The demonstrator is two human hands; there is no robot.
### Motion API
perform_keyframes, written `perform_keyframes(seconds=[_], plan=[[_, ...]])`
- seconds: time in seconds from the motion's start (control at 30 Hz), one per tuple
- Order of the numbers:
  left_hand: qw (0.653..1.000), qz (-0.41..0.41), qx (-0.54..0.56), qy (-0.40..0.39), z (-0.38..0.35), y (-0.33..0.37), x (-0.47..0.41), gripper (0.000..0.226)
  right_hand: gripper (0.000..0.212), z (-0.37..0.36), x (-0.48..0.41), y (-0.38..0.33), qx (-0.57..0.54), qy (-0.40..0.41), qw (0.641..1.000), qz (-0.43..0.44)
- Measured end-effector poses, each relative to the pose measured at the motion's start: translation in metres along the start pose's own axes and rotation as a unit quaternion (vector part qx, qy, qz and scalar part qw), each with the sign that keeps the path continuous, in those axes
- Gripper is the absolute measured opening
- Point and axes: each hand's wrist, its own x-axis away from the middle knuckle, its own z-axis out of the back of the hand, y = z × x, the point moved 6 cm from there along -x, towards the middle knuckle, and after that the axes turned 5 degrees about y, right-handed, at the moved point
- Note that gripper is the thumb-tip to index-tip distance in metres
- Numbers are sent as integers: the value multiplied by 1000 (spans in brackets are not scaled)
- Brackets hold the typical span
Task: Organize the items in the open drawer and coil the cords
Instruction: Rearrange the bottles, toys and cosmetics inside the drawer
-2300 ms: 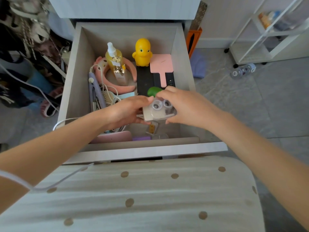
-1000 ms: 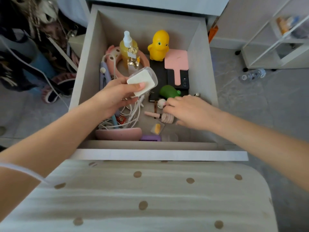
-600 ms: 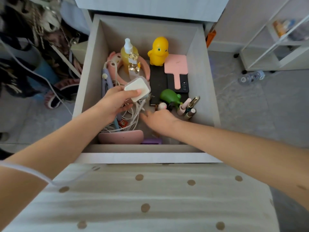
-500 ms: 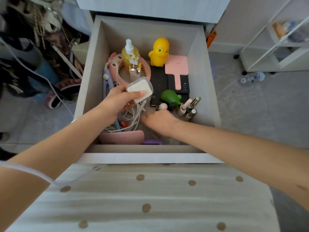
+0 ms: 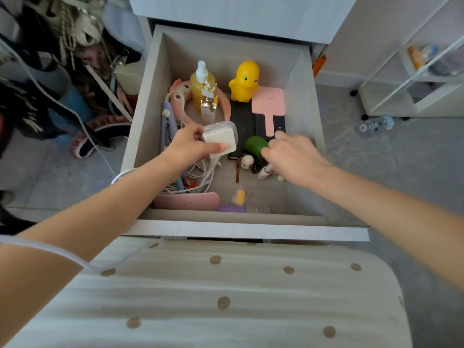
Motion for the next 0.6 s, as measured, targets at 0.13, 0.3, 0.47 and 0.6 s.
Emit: perform_keyframes(seconds=[0.13,0.3,0.47,0.6], plan=[[1000,-6,-12,3,1,-1,0,54,15,-9,-5,2,-8,51,999,4],[1000,-11,-25,-3,0,-3,-3,55,33,-7,-6,4,4,39,999,-8],[999,-20,-33,-12,-2,-2,-2,54,37,-12,-8,7,48,38,997,-35],[999,-22,-43,-8,-2,-3,-1,54,38,-14,-10,9,50,54,997,-34]])
